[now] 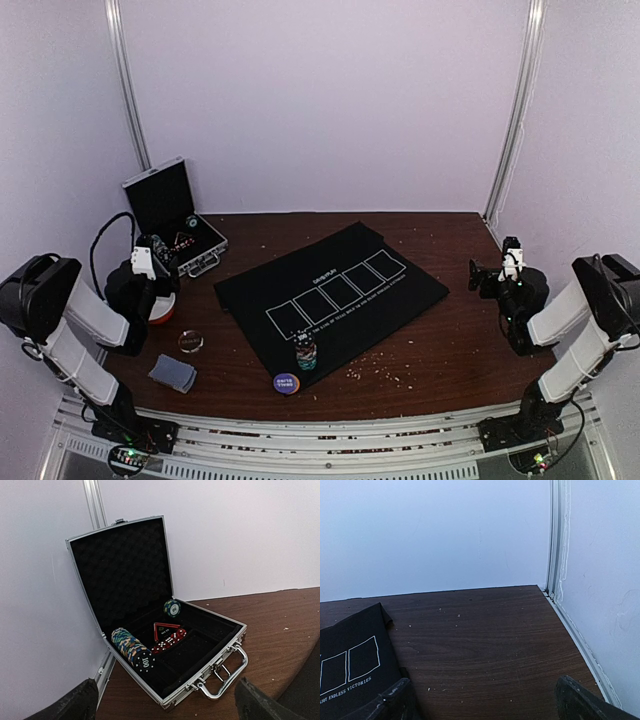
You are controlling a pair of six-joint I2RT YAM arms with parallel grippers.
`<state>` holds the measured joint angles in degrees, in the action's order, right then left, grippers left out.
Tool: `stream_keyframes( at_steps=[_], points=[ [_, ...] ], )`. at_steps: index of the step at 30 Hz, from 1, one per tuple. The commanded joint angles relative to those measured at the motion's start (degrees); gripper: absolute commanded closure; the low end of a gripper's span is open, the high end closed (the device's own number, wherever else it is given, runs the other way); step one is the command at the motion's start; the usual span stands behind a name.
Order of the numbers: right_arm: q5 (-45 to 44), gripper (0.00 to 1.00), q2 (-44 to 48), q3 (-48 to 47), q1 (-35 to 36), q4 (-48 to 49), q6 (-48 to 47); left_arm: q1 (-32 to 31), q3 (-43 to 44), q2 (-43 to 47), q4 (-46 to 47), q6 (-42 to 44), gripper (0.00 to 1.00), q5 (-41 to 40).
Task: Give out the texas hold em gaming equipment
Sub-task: Pick up the dealer button from the corner of the board.
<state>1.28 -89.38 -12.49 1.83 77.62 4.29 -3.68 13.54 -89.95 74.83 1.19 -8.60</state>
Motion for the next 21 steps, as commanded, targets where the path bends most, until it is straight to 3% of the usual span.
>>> stream_keyframes(
  at_steps=[1, 3, 6, 8, 12, 17, 21],
  points=[
    [-0.74, 0.0, 0.36, 0.41, -0.44, 1.26, 0.28, 0.3, 3.37, 3.23, -6.44, 2.29, 0.02, 5.62],
    [-0.52, 0.0, 2.43, 1.26, -0.57, 1.55, 0.28, 0.25, 8.57, 7.0, -18.95, 2.19, 0.02, 4.45],
    [-2.97, 0.0, 9.51, -0.99, -0.68, -8.36, 1.32, -0.22, 12.34, 14.22, -27.25, -2.39, 0.02, -1.28],
    [-2.15, 0.0, 14.21, -3.96, -0.76, -15.8, 1.76, -1.24, 16.33, 19.85, -37.97, -5.71, 0.02, -1.17],
    [5.38, 0.0, 21.02, -12.09, -0.81, -27.61, 4.62, -8.82, 26.02, 26.99, -64.03, -10.24, 0.02, -6.82],
    [19.45, 0.0, 20.39, -27.13, -0.78, -43.85, 7.89, -16.35, 38.52, 27.27, -100.59, -22.06, 0.02, -8.64],
    [25.0, 0.0, 18.27, -35.5, 0.58, -53.45, 9.37, -24.69, 41.71, 24.85, -117.37, -28.29, 0.02, -9.1]
  ],
)
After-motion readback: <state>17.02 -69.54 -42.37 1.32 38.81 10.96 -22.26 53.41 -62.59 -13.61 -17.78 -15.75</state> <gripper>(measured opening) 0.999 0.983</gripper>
